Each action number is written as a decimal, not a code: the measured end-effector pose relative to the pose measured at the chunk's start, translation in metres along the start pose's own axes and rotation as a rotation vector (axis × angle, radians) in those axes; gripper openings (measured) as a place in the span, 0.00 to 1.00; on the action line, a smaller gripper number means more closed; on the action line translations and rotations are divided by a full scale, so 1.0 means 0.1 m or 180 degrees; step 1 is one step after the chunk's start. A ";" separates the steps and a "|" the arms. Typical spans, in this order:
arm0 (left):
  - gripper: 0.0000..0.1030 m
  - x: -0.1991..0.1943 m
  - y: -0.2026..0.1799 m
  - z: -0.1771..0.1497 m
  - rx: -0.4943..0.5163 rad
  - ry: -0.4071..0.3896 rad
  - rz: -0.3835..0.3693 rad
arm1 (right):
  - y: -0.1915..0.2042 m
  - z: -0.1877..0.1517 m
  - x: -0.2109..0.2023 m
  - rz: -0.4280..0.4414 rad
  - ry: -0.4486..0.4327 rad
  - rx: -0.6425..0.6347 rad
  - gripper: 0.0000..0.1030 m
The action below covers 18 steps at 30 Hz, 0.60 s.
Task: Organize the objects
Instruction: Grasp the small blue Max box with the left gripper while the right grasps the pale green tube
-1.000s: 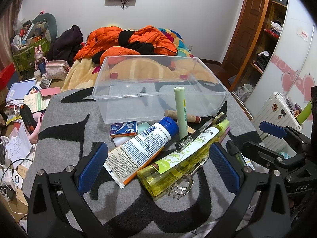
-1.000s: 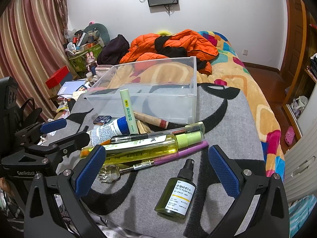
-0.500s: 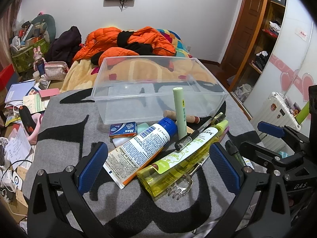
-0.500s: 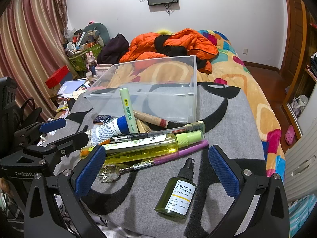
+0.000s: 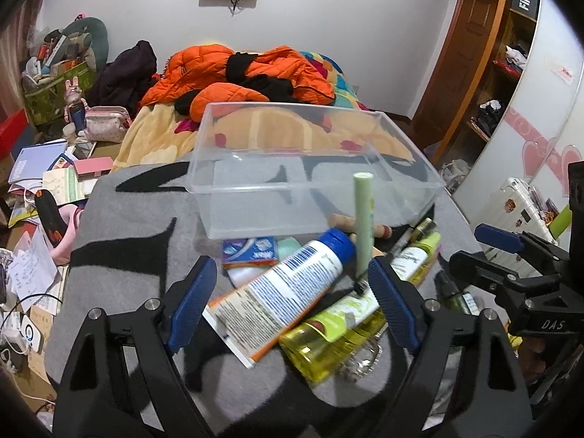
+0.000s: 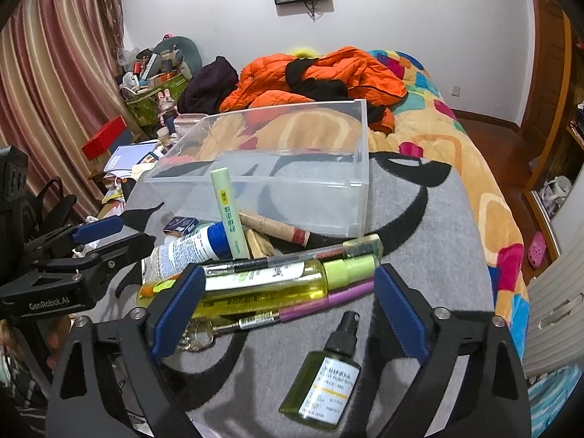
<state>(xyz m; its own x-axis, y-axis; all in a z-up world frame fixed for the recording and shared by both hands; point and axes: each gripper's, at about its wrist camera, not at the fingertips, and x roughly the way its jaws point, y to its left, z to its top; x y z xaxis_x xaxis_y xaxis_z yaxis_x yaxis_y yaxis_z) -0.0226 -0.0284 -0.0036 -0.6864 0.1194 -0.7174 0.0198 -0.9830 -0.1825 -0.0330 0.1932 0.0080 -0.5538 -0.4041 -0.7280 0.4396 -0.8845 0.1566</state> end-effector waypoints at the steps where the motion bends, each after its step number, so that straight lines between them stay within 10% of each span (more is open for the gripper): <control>1: 0.83 0.02 0.03 0.02 -0.0007 0.0012 0.0015 | 0.00 0.01 0.02 0.0004 0.0006 -0.0010 0.84; 18: 0.73 0.58 0.49 0.10 -0.0268 0.0448 0.0029 | 0.22 0.31 0.57 0.0377 0.0274 -0.0149 0.48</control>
<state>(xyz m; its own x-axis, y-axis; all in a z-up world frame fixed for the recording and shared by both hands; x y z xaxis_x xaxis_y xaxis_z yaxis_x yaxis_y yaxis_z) -0.0684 -0.0710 -0.0477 -0.5772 0.1348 -0.8054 0.0903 -0.9697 -0.2270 -0.0772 0.1437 -0.0094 -0.4344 -0.4818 -0.7611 0.5318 -0.8191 0.2150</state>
